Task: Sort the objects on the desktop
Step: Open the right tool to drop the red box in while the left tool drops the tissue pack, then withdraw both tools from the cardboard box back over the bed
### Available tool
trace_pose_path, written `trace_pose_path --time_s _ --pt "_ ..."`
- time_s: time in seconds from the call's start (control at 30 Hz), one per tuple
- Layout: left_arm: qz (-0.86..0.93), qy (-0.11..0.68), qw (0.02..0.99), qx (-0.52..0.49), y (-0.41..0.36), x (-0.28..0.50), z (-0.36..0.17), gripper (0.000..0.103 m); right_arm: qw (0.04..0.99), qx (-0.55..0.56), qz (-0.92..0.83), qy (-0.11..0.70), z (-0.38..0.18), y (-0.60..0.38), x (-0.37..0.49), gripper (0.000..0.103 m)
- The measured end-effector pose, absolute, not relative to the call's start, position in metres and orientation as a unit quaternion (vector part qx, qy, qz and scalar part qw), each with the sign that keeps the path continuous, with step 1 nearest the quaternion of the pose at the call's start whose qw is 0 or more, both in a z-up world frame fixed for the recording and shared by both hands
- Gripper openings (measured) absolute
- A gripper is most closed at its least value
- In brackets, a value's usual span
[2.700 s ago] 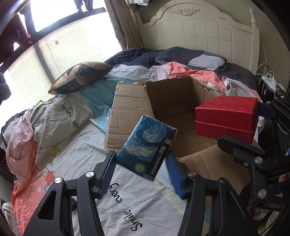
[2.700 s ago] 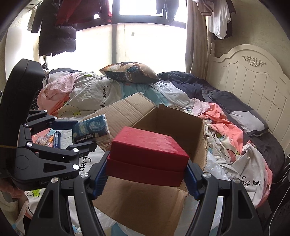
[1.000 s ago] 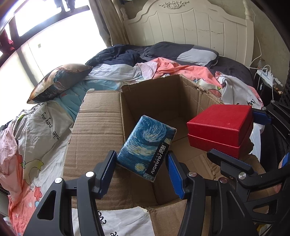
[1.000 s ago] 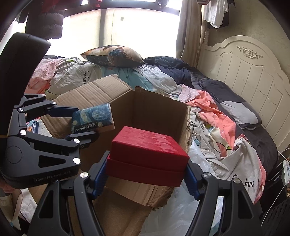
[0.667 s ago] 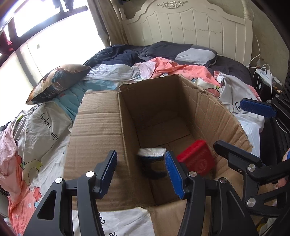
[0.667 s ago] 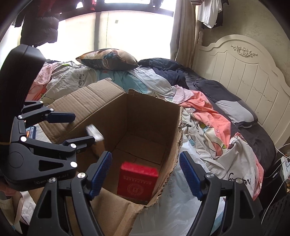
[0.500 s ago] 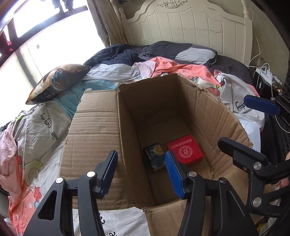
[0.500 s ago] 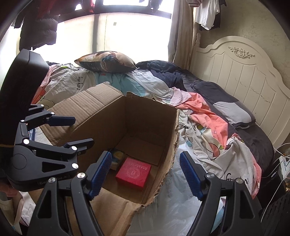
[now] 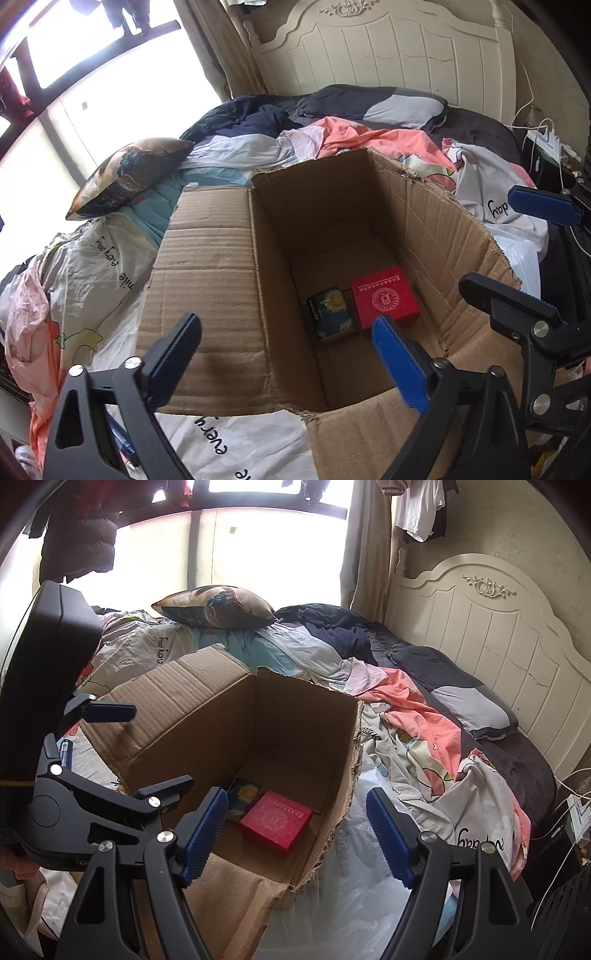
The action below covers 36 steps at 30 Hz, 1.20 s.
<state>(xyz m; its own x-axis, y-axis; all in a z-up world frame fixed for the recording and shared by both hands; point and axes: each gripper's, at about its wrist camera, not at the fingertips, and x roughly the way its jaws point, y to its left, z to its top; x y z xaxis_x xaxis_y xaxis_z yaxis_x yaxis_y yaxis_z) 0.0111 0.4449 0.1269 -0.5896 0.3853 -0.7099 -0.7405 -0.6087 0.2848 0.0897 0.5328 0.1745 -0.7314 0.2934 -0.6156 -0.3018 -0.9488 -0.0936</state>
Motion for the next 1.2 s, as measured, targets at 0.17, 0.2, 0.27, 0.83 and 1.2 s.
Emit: trace_pose_path --time_s 0.17,0.2,0.27,0.83,1.2 --pt "0.846 0.287 0.322 -0.314 0.429 0.013 0.129 0.103 0.161 -0.330 0.930 0.003 0.175 0.523 0.091 0.078" --pt "0.846 0.288 0.320 -0.314 0.426 0.015 0.128 0.103 0.159 -0.330 0.930 0.002 0.175 0.520 0.092 0.078" --pt "0.849 0.288 0.316 -0.311 0.416 0.017 0.128 0.103 0.155 -0.329 0.932 0.000 0.175 0.513 0.093 0.078" --pt "0.876 0.253 0.256 -0.322 0.296 0.013 0.133 0.103 0.097 -0.331 0.936 -0.066 0.177 0.412 0.081 0.078" --pt "0.887 0.207 0.193 -0.364 0.200 -0.021 0.112 0.103 0.038 -0.335 0.935 -0.112 0.164 0.331 0.051 0.078"
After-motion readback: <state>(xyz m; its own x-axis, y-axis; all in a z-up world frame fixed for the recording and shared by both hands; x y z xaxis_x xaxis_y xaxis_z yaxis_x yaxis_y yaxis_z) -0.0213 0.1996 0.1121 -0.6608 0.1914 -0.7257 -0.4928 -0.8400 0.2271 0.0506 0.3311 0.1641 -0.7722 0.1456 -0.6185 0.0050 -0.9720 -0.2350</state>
